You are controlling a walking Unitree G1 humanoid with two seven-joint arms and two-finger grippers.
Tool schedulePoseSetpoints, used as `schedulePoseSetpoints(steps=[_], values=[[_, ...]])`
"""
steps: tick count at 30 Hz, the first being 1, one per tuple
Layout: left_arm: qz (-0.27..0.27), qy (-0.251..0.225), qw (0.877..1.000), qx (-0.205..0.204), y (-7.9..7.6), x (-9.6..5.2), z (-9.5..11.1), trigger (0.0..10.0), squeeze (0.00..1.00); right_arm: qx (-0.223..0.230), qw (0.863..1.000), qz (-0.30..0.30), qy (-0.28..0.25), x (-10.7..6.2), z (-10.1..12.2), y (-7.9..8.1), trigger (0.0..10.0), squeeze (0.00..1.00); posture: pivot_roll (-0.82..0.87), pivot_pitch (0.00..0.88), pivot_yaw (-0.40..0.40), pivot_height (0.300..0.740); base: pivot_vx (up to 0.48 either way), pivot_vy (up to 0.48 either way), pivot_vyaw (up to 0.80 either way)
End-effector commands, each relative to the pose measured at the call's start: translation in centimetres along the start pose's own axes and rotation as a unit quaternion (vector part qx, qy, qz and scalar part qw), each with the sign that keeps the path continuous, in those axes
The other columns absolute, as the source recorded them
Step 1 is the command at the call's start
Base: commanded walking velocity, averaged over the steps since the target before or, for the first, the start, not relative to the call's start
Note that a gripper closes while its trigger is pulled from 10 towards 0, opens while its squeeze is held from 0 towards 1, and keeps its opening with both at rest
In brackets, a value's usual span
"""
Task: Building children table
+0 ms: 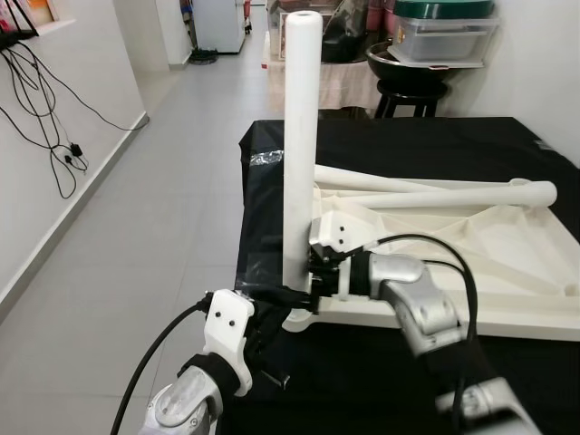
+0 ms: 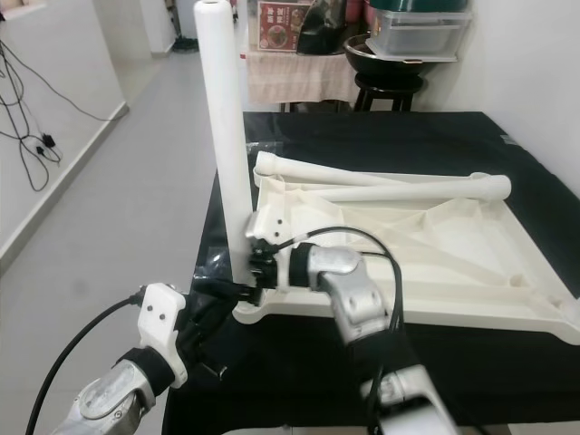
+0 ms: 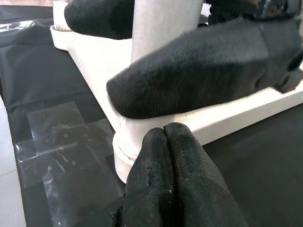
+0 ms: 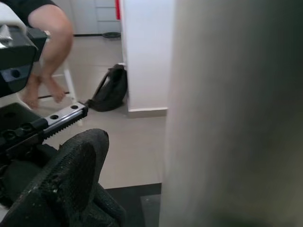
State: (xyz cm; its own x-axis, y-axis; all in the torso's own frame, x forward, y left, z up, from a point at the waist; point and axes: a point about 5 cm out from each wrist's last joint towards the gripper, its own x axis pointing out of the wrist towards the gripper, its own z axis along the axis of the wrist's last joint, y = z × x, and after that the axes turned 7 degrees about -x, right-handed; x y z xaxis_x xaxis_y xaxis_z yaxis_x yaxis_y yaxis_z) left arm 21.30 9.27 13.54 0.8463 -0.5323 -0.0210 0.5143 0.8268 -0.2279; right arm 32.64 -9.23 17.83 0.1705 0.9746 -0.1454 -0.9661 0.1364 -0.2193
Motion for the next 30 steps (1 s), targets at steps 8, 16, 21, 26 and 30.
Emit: schedulePoseSetpoints(steps=[8,16,21,26,30], values=[[0.003,0.008,1.000,0.000,-0.2,-0.3,-0.4,10.0,0.00,0.027,0.999,0.023,0.001,0.9,-0.3,-1.2,6.2,0.00,0.03,0.022,-0.031,0.740,0.000,0.000,0.00],[0.004,0.010,1.000,0.000,-0.2,-0.3,-0.5,10.0,0.00,0.035,0.998,0.050,0.002,0.3,-0.6,-1.8,0.0,0.00,0.02,0.025,-0.028,0.740,0.000,0.000,0.00],[0.004,0.010,1.000,0.000,-0.1,-0.3,-0.4,10.0,0.00,0.028,0.999,0.026,-0.001,-0.7,-1.3,-1.5,0.0,0.00,0.01,0.026,-0.021,0.740,0.000,0.000,0.00],[0.004,0.010,1.000,0.000,0.0,-0.4,-0.4,10.0,0.00,0.022,0.999,-0.032,0.019,-0.8,-2.4,-0.4,0.0,0.00,0.00,0.031,-0.022,0.740,0.000,0.000,0.00],[0.004,0.010,1.000,0.001,0.3,-0.6,-0.2,10.0,0.00,0.089,0.945,-0.306,0.068,1.2,-4.9,3.0,0.0,0.00,0.00,0.042,-0.025,0.740,0.000,0.000,0.00]])
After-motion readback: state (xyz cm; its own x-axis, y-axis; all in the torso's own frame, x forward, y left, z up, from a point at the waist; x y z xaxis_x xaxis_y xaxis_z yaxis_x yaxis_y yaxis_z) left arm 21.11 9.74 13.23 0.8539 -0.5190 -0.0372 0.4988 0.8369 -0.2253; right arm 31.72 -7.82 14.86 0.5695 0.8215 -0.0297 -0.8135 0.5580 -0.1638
